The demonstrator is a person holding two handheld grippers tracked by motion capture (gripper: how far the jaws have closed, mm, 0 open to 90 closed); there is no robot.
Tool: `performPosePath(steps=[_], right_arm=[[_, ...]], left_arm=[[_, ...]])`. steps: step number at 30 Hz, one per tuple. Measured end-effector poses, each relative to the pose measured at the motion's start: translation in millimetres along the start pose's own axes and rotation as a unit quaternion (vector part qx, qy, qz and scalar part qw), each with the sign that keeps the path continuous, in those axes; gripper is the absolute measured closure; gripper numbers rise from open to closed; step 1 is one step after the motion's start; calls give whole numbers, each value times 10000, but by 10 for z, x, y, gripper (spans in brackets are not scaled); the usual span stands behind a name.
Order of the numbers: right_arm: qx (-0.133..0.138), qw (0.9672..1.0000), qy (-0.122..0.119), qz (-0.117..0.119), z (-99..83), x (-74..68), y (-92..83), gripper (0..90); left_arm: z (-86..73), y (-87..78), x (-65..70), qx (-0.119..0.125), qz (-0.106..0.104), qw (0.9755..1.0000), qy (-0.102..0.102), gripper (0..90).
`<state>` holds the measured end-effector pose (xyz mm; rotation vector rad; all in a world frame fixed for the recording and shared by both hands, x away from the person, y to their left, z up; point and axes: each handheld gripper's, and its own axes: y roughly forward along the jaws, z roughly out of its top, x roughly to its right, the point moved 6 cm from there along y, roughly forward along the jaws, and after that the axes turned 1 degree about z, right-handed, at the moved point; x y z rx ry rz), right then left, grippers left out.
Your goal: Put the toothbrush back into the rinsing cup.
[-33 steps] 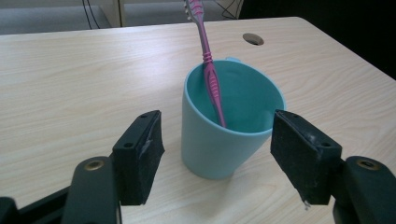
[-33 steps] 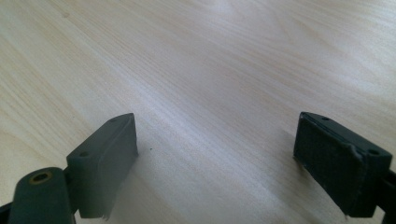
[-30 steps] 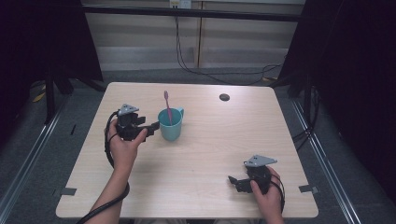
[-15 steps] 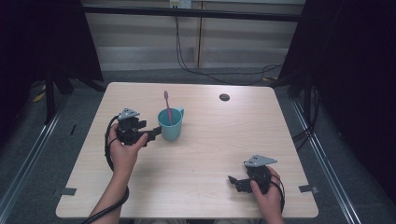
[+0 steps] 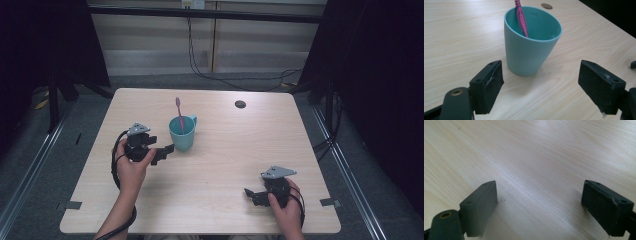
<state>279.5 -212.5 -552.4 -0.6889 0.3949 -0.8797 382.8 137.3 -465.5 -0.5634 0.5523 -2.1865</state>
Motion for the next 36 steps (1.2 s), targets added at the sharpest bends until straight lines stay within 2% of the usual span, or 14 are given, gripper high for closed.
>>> performPosePath(steps=[7,9,15,20,25,36], right_arm=[[-1,10000,1,0,0,0,0,128],[0,10000,1,1,0,0,0,128],[-1,10000,1,0,0,0,0,128],[0,10000,2,-1,0,0,0,128],[-1,10000,0,-1,0,0,0,128],[-1,10000,2,-1,0,0,0,128]], left_arm=[[-124,-13,35,-206,-54,9994,258,168],[-152,-11,44,-224,-72,9994,238,167],[-227,-20,49,-345,-119,9987,366,165],[-280,-24,63,-400,-212,9984,329,166],[-350,-35,44,-468,-218,9979,403,166],[-480,-50,5,-593,-231,9971,422,165]])
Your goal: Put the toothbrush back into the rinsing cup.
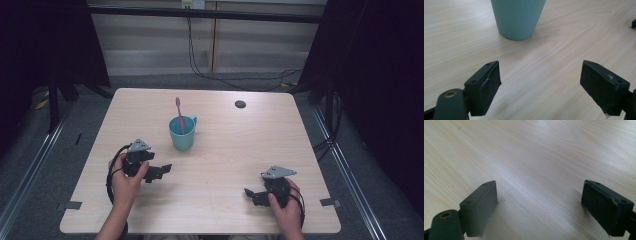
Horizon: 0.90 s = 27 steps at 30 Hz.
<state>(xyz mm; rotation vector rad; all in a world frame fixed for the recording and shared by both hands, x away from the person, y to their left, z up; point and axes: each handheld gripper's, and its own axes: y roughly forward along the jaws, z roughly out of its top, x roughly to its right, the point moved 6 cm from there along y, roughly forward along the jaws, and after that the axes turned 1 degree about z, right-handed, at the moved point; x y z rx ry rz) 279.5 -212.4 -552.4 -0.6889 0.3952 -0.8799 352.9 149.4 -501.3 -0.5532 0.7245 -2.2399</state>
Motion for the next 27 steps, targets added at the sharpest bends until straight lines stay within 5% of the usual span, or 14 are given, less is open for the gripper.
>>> performPosePath(steps=[27], right_arm=[[2,10000,-5,-1,0,1,0,128]], left_arm=[[-293,29,-89,-241,32,9997,62,166]])
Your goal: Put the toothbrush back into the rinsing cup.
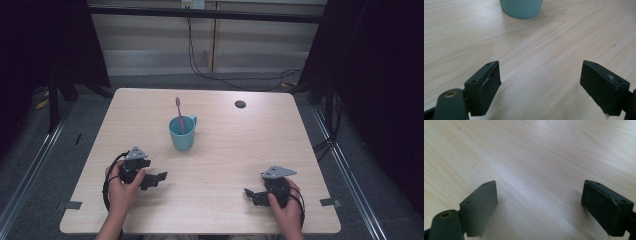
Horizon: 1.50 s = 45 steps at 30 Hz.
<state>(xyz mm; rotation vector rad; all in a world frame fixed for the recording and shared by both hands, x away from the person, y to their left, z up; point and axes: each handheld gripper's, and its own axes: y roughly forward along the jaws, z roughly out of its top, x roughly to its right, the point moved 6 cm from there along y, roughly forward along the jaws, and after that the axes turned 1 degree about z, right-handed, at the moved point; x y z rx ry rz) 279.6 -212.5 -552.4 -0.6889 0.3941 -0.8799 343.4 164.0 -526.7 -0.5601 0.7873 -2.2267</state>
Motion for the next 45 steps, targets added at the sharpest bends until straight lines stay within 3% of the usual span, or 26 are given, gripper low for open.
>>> performPosePath(steps=[14,27,45], right_arm=[[-3,10000,4,1,0,-1,0,129],[-2,10000,3,1,0,-1,0,128],[-2,10000,4,0,0,-1,0,128]], left_arm=[[-102,18,-25,-100,67,9998,149,165],[-193,49,-56,-150,106,9998,124,165],[-252,45,-56,-6,147,9984,551,155]])
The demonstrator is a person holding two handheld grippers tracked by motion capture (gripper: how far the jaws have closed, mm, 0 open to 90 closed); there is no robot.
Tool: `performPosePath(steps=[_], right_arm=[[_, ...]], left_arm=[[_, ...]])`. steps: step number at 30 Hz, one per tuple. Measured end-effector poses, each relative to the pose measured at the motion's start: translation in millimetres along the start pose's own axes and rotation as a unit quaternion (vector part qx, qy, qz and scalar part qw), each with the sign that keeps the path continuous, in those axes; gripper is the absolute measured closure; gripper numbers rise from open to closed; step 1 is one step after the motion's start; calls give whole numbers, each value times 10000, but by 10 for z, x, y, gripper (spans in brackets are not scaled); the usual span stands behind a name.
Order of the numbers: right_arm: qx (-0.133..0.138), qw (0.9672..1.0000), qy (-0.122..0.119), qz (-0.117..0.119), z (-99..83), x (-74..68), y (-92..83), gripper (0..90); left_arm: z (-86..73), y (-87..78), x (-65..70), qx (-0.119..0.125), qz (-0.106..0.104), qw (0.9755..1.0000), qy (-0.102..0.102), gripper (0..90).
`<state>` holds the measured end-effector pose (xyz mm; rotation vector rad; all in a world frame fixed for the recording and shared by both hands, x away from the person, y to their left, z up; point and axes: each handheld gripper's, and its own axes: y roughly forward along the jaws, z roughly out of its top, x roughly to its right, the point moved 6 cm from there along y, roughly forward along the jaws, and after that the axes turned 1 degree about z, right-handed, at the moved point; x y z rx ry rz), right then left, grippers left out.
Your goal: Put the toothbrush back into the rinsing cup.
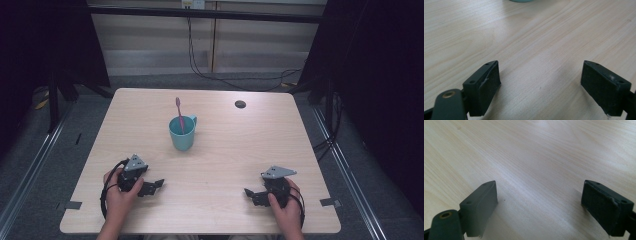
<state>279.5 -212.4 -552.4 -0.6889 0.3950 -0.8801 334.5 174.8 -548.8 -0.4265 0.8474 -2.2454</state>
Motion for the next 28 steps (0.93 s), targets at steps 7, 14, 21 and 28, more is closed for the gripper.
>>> performPosePath(steps=[7,14,21,28], right_arm=[[-1,10000,0,0,0,0,0,128],[6,10000,-6,1,0,1,0,128],[5,10000,-8,-1,0,1,1,128],[4,10000,-19,-10,0,1,2,126]], left_arm=[[-7,17,24,-100,108,9995,280,147],[-8,18,26,-107,101,9995,293,133],[-9,20,30,-119,114,9994,301,125],[-10,19,28,-136,124,9993,325,124]])
